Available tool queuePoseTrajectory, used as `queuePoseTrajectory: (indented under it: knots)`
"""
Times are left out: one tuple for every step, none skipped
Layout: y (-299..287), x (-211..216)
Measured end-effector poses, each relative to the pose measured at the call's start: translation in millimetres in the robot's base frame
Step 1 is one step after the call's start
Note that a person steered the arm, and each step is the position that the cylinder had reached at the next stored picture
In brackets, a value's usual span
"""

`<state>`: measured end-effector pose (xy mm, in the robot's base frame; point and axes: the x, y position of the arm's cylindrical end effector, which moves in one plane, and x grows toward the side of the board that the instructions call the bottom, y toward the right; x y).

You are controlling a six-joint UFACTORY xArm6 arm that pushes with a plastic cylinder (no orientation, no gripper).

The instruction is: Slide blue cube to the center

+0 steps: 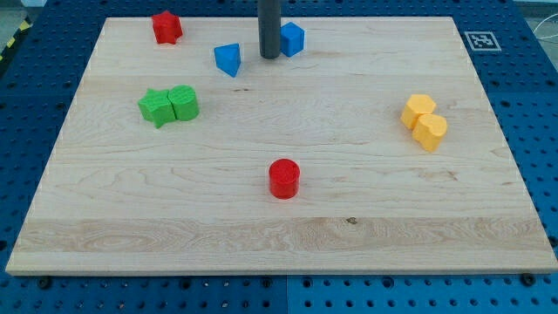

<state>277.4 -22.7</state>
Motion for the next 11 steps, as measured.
queuePoseTrajectory:
  knots:
    - [-0.3, -19.0]
    - [-0.1, -30.8]
    - [1.2, -34.5]
    - [1.2, -49.9]
    - [4.9, -65.2]
    - [26.2, -65.6]
    - [47.2, -40.9]
    - [54.8, -2.3]
    - [54.8, 35.4]
    - [54.8, 69.0]
    - [50.1, 76.9]
